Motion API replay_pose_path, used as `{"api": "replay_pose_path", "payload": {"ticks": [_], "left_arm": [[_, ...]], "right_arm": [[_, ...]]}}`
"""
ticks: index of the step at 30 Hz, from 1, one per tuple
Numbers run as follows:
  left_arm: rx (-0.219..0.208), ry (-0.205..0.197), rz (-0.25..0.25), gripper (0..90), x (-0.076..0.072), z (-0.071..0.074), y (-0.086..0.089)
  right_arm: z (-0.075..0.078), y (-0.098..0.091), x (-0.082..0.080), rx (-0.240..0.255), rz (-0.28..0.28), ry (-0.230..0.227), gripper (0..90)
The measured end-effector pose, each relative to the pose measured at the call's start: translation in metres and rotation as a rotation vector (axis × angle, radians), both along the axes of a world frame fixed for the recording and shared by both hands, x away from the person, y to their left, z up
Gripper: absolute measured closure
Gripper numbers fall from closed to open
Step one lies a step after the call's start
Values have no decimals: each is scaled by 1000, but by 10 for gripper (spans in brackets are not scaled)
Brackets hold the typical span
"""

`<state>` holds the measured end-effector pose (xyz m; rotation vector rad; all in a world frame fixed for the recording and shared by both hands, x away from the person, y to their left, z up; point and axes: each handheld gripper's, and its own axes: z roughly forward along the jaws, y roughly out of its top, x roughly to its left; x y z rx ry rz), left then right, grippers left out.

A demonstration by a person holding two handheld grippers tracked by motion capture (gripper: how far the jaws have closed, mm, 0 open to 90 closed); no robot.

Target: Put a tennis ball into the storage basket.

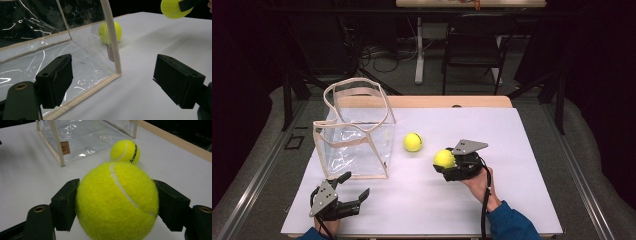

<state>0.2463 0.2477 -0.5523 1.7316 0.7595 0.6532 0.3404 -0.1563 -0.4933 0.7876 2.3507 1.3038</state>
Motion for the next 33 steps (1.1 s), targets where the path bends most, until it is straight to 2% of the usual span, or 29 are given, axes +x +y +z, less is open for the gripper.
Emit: {"api": "replay_pose_path", "payload": {"ticks": [13, 33], "left_arm": [[-2, 0, 0, 159, 0, 0, 0], [2, -2, -7, 159, 0, 0, -1]], "right_arm": [[12, 8, 7, 21, 5, -44, 265], [10, 16, 20, 16, 14, -42, 266]]}}
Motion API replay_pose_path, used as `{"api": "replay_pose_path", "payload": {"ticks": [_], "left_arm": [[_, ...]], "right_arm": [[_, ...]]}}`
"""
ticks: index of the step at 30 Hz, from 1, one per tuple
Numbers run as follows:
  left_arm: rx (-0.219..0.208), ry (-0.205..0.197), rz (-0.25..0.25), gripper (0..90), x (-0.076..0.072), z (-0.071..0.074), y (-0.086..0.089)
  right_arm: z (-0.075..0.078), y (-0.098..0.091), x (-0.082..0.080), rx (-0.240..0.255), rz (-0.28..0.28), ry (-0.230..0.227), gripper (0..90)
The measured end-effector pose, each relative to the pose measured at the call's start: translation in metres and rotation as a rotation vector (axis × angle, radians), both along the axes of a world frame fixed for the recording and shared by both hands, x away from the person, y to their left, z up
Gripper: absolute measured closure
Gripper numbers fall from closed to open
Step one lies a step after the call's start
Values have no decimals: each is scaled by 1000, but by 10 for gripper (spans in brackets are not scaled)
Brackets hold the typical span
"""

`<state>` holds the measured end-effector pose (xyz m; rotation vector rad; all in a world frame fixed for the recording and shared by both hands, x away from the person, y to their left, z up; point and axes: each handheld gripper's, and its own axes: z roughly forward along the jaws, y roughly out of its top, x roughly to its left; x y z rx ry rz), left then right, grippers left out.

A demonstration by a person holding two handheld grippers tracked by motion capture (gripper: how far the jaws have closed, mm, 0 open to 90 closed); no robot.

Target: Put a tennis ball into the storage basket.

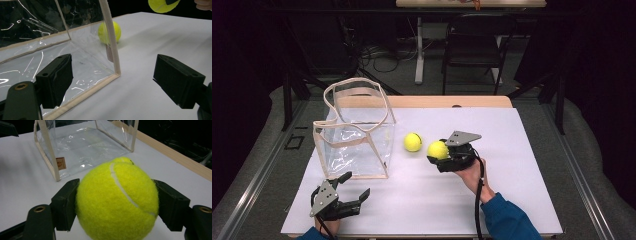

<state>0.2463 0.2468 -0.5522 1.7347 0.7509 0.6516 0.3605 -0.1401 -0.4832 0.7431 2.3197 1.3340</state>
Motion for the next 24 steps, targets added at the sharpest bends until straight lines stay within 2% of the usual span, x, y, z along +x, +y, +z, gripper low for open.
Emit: {"api": "replay_pose_path", "payload": {"ticks": [19, 21, 24], "left_arm": [[-10, -4, 5, 160, 0, 0, 0], [-12, -6, 5, 160, 0, 0, 0], [-9, -1, 3, 159, 0, 0, 0]], "right_arm": [[4, 9, 6, 15, 2, -14, 266], [8, 16, 13, 23, 7, -23, 266], [9, 17, 14, 21, 9, -27, 266]]}}
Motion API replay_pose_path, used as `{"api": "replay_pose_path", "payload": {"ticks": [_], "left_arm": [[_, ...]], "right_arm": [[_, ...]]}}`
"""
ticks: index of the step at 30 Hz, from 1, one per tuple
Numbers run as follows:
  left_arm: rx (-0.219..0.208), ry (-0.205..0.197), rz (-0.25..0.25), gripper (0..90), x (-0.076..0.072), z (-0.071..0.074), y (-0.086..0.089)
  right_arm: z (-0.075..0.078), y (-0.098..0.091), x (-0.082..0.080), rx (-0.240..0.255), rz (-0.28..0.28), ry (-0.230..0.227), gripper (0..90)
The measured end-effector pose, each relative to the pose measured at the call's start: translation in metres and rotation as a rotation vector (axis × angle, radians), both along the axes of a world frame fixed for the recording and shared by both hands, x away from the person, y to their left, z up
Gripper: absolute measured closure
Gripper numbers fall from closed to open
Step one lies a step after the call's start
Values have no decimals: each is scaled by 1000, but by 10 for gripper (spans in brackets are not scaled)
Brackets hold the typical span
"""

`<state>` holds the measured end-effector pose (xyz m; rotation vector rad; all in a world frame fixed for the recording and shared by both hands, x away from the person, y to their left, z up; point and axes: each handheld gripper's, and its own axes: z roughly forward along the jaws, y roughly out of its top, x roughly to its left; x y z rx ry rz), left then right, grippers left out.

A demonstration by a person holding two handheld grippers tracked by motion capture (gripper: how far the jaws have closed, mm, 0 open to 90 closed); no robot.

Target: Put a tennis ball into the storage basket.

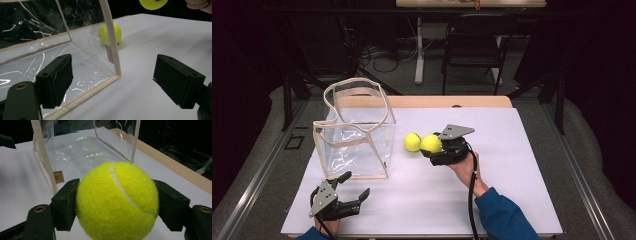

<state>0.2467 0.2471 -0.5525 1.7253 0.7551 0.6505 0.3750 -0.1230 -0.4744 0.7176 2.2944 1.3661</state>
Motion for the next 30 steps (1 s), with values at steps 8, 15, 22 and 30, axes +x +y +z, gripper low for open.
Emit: {"api": "replay_pose_path", "payload": {"ticks": [8, 15, 22, 30], "left_arm": [[0, -1, -1, 159, 0, 0, 0], [-1, -10, 5, 159, -1, 1, 0], [-24, -11, 23, 159, -1, 1, 2], [-19, -12, 14, 160, -1, 1, 2]], "right_arm": [[4, 2, 4, 12, -2, -12, 266], [8, 7, 10, 16, -3, -32, 266], [14, 12, 15, 22, 13, -46, 267], [17, 26, 20, 45, 30, -47, 267]]}}
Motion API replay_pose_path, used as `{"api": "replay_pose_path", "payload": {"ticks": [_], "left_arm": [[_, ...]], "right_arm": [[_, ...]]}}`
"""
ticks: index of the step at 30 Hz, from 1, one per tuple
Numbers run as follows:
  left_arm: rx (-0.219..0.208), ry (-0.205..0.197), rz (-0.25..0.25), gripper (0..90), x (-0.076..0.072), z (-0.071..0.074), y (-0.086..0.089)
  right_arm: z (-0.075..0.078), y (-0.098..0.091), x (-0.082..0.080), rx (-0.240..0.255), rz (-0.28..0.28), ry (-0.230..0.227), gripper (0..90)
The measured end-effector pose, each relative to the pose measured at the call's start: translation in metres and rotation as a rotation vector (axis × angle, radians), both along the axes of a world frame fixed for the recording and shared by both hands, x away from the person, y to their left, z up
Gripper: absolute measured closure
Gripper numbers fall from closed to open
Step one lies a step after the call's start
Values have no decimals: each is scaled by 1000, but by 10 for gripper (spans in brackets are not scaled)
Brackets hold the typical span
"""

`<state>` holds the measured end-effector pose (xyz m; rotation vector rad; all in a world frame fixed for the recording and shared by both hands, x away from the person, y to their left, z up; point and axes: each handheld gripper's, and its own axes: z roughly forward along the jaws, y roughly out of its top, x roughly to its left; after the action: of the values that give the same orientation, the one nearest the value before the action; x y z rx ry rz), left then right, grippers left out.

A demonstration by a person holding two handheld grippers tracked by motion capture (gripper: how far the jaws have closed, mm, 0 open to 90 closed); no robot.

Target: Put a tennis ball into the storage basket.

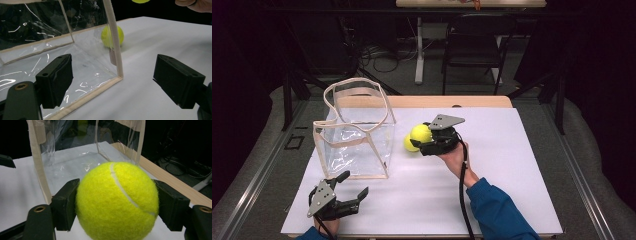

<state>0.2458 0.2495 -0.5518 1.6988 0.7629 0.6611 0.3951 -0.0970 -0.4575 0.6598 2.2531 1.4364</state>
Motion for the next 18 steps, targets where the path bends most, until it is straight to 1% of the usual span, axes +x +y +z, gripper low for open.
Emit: {"api": "replay_pose_path", "payload": {"ticks": [2, 4, 7, 11, 13, 14, 15, 16, 18], "left_arm": [[-4, -2, 1, 159, 0, 0, 0], [-2, -6, 1, 159, 0, 1, 0], [-6, -5, 3, 159, 0, 0, 0], [-2, 0, 2, 160, 1, 0, -1], [-8, -5, 8, 159, 0, 1, 0], [-10, -6, 11, 159, 1, 1, 0], [-13, -4, 13, 159, 1, 0, 0], [-11, -1, 11, 159, 2, 0, 0], [-12, 4, 8, 160, 2, 0, 0]], "right_arm": [[0, 1, 0, -1, 0, 0, 267], [3, 5, 1, -14, 2, -4, 267], [7, 7, 1, 2, 3, -14, 267], [15, 10, 3, -1, 4, -27, 267], [19, 10, 5, 11, 4, -19, 267], [21, 11, 6, 7, 7, -20, 267], [26, 13, 8, -18, 5, -35, 267], [26, 13, 8, -18, 5, -35, 267], [30, 13, 9, 2, 3, -28, 267]]}}
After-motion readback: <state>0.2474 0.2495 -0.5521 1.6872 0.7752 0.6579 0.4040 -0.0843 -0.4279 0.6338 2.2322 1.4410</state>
